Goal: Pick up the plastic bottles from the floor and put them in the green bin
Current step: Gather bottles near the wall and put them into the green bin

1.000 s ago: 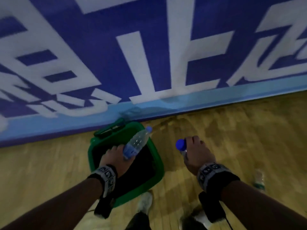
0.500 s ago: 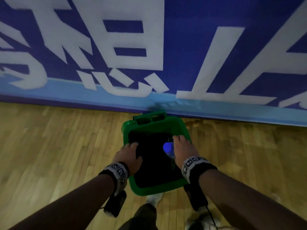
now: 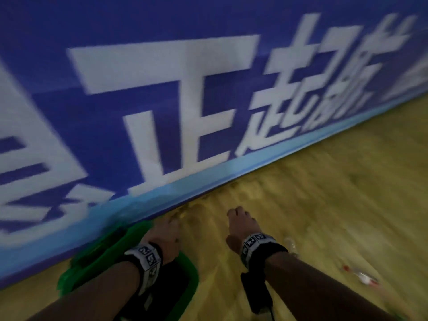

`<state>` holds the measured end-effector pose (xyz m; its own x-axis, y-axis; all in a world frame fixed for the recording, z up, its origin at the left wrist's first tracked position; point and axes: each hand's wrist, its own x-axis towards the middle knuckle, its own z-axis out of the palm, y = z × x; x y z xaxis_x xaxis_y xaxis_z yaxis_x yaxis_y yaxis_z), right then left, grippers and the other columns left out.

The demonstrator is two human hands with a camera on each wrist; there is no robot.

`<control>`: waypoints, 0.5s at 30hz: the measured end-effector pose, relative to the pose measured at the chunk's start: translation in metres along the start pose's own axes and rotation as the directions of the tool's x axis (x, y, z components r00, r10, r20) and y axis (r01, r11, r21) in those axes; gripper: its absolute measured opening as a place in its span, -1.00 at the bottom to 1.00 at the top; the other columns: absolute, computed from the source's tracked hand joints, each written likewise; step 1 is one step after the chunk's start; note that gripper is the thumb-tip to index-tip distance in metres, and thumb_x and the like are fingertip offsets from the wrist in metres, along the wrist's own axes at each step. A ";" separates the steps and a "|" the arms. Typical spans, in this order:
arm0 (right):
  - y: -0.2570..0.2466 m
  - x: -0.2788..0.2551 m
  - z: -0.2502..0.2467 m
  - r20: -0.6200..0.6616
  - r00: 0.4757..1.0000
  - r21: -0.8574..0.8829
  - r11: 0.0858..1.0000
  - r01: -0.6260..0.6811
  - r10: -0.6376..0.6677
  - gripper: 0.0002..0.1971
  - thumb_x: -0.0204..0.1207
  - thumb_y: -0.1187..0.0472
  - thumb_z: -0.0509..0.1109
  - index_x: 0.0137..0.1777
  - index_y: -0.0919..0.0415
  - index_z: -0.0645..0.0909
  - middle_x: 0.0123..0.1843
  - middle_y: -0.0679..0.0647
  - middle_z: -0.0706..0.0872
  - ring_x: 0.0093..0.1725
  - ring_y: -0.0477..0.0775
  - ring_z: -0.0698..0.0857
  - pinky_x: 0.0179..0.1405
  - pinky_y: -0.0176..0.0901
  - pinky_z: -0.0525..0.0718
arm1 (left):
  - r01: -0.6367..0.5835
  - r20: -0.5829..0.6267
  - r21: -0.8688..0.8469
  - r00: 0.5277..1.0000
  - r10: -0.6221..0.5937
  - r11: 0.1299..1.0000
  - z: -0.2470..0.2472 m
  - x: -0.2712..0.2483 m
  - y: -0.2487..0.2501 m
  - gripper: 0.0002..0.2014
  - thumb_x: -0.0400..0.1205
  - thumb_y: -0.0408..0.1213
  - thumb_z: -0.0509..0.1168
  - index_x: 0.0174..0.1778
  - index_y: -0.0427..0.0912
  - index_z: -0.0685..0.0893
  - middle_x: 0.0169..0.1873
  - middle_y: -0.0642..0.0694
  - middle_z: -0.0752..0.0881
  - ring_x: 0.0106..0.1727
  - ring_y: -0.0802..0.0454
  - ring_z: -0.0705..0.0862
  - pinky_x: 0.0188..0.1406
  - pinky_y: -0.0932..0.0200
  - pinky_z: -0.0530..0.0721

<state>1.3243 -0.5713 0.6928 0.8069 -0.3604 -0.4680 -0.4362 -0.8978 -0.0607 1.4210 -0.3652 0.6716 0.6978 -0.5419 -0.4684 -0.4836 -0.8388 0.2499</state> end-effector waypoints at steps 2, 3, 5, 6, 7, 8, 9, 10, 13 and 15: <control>0.072 -0.018 -0.003 0.007 0.989 0.079 0.986 -0.145 0.145 -0.38 0.52 0.10 0.44 0.51 0.19 0.29 0.47 0.21 0.35 0.42 0.32 0.46 0.33 0.17 0.58 | -0.116 -0.005 0.075 0.993 0.116 0.990 -0.010 0.020 0.065 -0.43 0.58 -0.02 0.17 0.56 -0.01 0.39 0.48 -0.12 0.48 0.44 -0.15 0.49 0.48 -0.05 0.44; 0.117 -0.031 -0.002 0.004 0.975 0.109 0.969 -0.222 0.223 -0.39 0.53 0.08 0.44 0.51 0.19 0.29 0.47 0.20 0.35 0.41 0.32 0.47 0.33 0.17 0.58 | -0.186 0.002 0.096 0.982 0.187 0.978 -0.012 0.031 0.107 -0.44 0.60 -0.04 0.18 0.57 0.00 0.37 0.48 -0.10 0.48 0.43 -0.12 0.50 0.47 0.00 0.45; 0.186 -0.053 0.006 0.019 0.944 0.127 0.936 -0.328 0.328 -0.42 0.57 0.10 0.41 0.52 0.20 0.29 0.51 0.22 0.34 0.43 0.34 0.46 0.35 0.19 0.57 | -0.291 0.032 0.118 0.957 0.289 0.949 -0.012 0.045 0.171 -0.47 0.61 -0.07 0.17 0.54 0.02 0.37 0.46 -0.05 0.48 0.39 -0.06 0.52 0.41 0.04 0.51; 0.226 -0.067 0.015 0.028 0.924 0.139 0.914 -0.381 0.381 -0.44 0.59 0.12 0.38 0.53 0.21 0.29 0.53 0.23 0.33 0.44 0.34 0.45 0.37 0.19 0.56 | -0.340 0.059 0.133 0.940 0.335 0.931 -0.008 0.052 0.213 -0.48 0.61 -0.06 0.17 0.53 0.03 0.38 0.45 -0.03 0.48 0.38 -0.04 0.53 0.39 0.02 0.53; 0.259 -0.080 0.023 0.055 0.902 0.145 0.891 -0.431 0.427 -0.44 0.60 0.14 0.37 0.54 0.22 0.29 0.54 0.23 0.33 0.45 0.34 0.45 0.39 0.19 0.54 | -0.381 0.079 0.155 0.924 0.373 0.911 -0.001 0.060 0.247 -0.49 0.61 -0.05 0.18 0.52 0.05 0.39 0.45 -0.01 0.47 0.37 -0.02 0.54 0.38 0.02 0.54; 0.300 -0.096 0.037 0.078 0.875 0.163 0.860 -0.484 0.477 -0.45 0.61 0.14 0.36 0.54 0.22 0.29 0.55 0.23 0.33 0.46 0.34 0.44 0.40 0.20 0.53 | -0.431 0.110 0.178 0.902 0.418 0.884 0.010 0.069 0.291 -0.50 0.62 -0.06 0.20 0.52 0.05 0.40 0.46 0.01 0.46 0.38 -0.01 0.53 0.37 0.04 0.55; 0.325 -0.108 0.049 0.105 0.856 0.170 0.840 -0.516 0.505 -0.45 0.61 0.14 0.36 0.54 0.23 0.29 0.55 0.23 0.32 0.47 0.35 0.43 0.40 0.20 0.53 | -0.461 0.137 0.193 0.887 0.442 0.866 0.017 0.073 0.318 -0.50 0.64 -0.07 0.21 0.53 0.06 0.39 0.47 0.03 0.44 0.39 0.00 0.52 0.37 0.06 0.54; 0.354 -0.121 0.062 0.135 0.828 0.179 0.809 -0.560 0.544 -0.46 0.62 0.12 0.36 0.53 0.22 0.30 0.54 0.23 0.33 0.47 0.34 0.43 0.39 0.21 0.53 | -0.493 0.164 0.213 0.869 0.467 0.844 0.027 0.078 0.352 -0.50 0.65 -0.08 0.22 0.54 0.06 0.38 0.47 0.05 0.44 0.40 0.01 0.52 0.36 0.08 0.54; 0.435 -0.165 0.103 0.223 0.745 0.177 0.725 -0.666 0.629 -0.42 0.60 0.06 0.39 0.55 0.21 0.31 0.53 0.21 0.35 0.46 0.32 0.44 0.40 0.20 0.53 | -0.576 0.259 0.262 0.815 0.519 0.774 0.066 0.093 0.449 -0.50 0.67 -0.10 0.23 0.56 0.05 0.37 0.48 0.03 0.44 0.42 -0.01 0.50 0.37 0.02 0.56; 0.472 -0.183 0.122 0.276 0.704 0.187 0.682 -0.707 0.655 -0.36 0.60 0.09 0.40 0.61 0.21 0.25 0.57 0.22 0.32 0.50 0.31 0.42 0.44 0.19 0.50 | -0.592 0.321 0.287 0.800 0.506 0.753 0.087 0.101 0.494 -0.49 0.68 -0.11 0.24 0.57 0.02 0.37 0.49 0.01 0.43 0.41 -0.04 0.51 0.36 -0.02 0.59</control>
<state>0.9221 -0.8987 0.6426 0.1726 -0.7715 -0.6124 -0.9424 -0.3101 0.1251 1.2069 -0.8294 0.6744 0.1441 -0.8416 -0.5205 -0.9289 -0.2964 0.2221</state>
